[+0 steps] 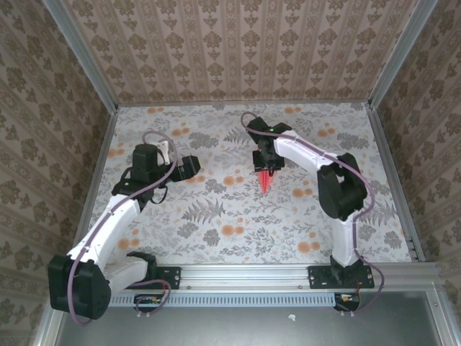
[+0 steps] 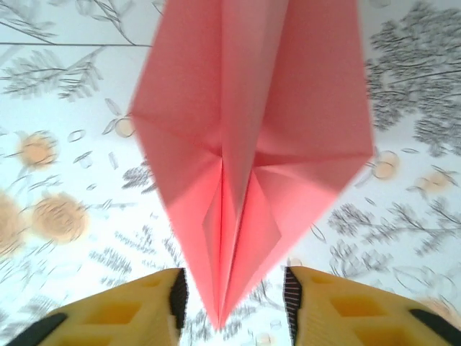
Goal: Fold a paper plane with a square sheet of paper (fold left side to right side)
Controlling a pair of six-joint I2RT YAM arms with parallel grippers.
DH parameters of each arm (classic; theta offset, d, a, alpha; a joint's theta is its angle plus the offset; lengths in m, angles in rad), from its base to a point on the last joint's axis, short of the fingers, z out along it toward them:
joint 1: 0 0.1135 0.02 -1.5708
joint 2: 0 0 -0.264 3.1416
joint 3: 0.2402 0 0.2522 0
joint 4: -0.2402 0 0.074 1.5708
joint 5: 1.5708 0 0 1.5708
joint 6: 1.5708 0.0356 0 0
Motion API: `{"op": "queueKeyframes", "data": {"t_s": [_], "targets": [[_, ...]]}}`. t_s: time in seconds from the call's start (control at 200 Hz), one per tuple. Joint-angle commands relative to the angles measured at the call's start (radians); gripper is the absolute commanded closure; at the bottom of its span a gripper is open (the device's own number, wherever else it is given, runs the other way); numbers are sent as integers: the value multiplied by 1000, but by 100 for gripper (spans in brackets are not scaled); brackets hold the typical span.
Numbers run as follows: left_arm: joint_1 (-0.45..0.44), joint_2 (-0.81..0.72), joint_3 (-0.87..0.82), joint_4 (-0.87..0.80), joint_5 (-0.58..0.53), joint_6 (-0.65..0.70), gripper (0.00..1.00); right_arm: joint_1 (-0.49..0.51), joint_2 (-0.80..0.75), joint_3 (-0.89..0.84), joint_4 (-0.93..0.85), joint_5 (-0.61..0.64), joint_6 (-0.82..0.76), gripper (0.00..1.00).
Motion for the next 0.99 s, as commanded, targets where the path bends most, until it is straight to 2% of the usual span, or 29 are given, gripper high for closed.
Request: {"op": "queueKeyframes", "data": {"t_s": [0.0,0.11,0.185,0.3,0.455,0.56,0.665,0.83,0.91,0.99], "targets": [[58,-39,37,-13,43,-41,0,9,-164,-59,-57,43,-25,50],[137,-57,56,-36,22,-48,0,4,-339,-163,5,104,-66,36],[186,-78,69,-54,-24,-24,0,-13,-473,-265,106,161,-110,22],[249,-110,57,-47,-195,24,0,-83,-679,-454,302,236,-140,1],[267,-164,-74,122,-400,152,0,-241,-870,-741,616,284,-171,0],[266,-187,-204,289,-446,279,0,-294,-908,-931,835,362,-276,0],[270,-164,-277,368,-476,346,0,-351,-875,-1054,1001,369,-281,0],[290,-57,-356,530,-438,439,0,-389,-750,-1198,1393,302,-355,0],[304,3,-385,643,-390,473,0,-396,-669,-1216,1536,260,-401,0],[325,71,-398,745,-329,498,0,-398,-594,-1199,1603,251,-447,0]]}}
